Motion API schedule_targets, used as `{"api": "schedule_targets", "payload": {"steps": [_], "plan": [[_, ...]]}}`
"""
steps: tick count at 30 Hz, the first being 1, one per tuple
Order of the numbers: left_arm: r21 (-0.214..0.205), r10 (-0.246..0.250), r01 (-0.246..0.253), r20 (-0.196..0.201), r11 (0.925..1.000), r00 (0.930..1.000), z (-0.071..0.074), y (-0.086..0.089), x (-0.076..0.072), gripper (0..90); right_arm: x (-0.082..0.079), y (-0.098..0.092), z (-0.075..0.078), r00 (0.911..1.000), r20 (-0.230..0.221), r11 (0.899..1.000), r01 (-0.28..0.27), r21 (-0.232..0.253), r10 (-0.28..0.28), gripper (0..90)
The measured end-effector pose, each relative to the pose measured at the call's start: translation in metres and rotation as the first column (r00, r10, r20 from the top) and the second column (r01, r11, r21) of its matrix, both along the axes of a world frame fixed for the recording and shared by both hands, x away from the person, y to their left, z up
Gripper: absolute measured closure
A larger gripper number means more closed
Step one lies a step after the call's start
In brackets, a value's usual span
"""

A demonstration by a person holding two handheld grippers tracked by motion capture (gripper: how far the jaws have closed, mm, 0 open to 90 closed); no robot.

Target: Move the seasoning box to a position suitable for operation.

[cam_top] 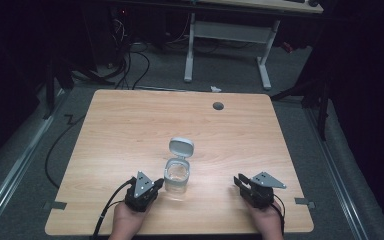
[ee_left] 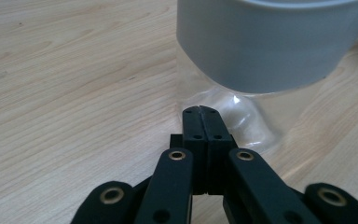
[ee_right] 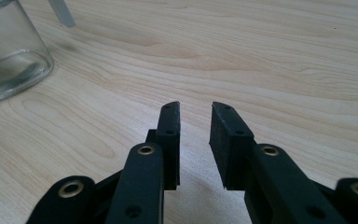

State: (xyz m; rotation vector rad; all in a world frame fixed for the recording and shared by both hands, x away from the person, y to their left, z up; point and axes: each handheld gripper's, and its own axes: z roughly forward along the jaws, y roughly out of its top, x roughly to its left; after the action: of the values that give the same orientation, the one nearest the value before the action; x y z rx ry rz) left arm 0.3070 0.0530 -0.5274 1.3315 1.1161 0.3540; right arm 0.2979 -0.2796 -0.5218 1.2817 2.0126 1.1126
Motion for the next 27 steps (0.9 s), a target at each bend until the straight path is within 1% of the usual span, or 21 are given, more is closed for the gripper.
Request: {"api": "schedule_targets", "payload": {"steps": [6, 11, 16, 20, 22, 24, 25, 26, 27], "plan": [[0.000, -0.017, 0.017, -0.001, 0.9999, 0.9999, 0.000, -0.004, -0.004, 90.0, 0.002, 0.002, -0.001, 1.0000, -0.006, 1.000, 0.001, -0.003, -0.001, 73.4], [-0.001, -0.030, 0.030, -0.002, 0.9995, 0.9995, 0.000, -0.007, -0.006, 90.0, 0.002, 0.005, -0.001, 1.0000, -0.001, 1.000, 0.000, -0.017, 0.000, 72.6], [0.003, -0.031, 0.031, 0.001, 0.9995, 0.9995, -0.001, -0.008, -0.006, 88.8, 0.002, 0.006, -0.001, 1.0000, -0.004, 1.000, 0.003, -0.017, -0.003, 72.6], [0.001, -0.026, 0.026, 0.008, 0.9997, 0.9996, -0.002, -0.006, -0.007, 87.8, 0.002, 0.005, -0.001, 1.0000, -0.003, 1.000, 0.007, -0.018, -0.007, 72.6], [0.017, -0.030, 0.030, 0.019, 0.9994, 0.9994, -0.003, -0.004, -0.009, 87.1, 0.003, 0.006, -0.002, 1.0000, -0.003, 1.000, 0.005, -0.014, -0.005, 72.0], [0.019, -0.030, 0.029, 0.024, 0.9994, 0.9993, -0.003, -0.003, -0.011, 86.2, 0.003, 0.006, -0.002, 1.0000, -0.003, 1.000, 0.003, -0.012, -0.003, 71.5], [0.017, -0.035, 0.035, 0.023, 0.9993, 0.9991, -0.003, 0.000, -0.012, 85.4, 0.003, 0.007, -0.002, 1.0000, -0.003, 1.000, 0.000, -0.012, 0.000, 71.1], [0.005, -0.047, 0.047, 0.018, 0.9989, 0.9987, -0.003, 0.004, -0.016, 83.4, 0.003, 0.008, -0.003, 1.0000, -0.002, 1.000, -0.008, -0.008, 0.008, 70.4], [0.005, -0.047, 0.047, 0.018, 0.9989, 0.9987, -0.003, 0.004, -0.016, 82.1, 0.003, 0.008, -0.003, 1.0000, -0.002, 1.000, -0.008, -0.008, 0.008, 70.4]]}}
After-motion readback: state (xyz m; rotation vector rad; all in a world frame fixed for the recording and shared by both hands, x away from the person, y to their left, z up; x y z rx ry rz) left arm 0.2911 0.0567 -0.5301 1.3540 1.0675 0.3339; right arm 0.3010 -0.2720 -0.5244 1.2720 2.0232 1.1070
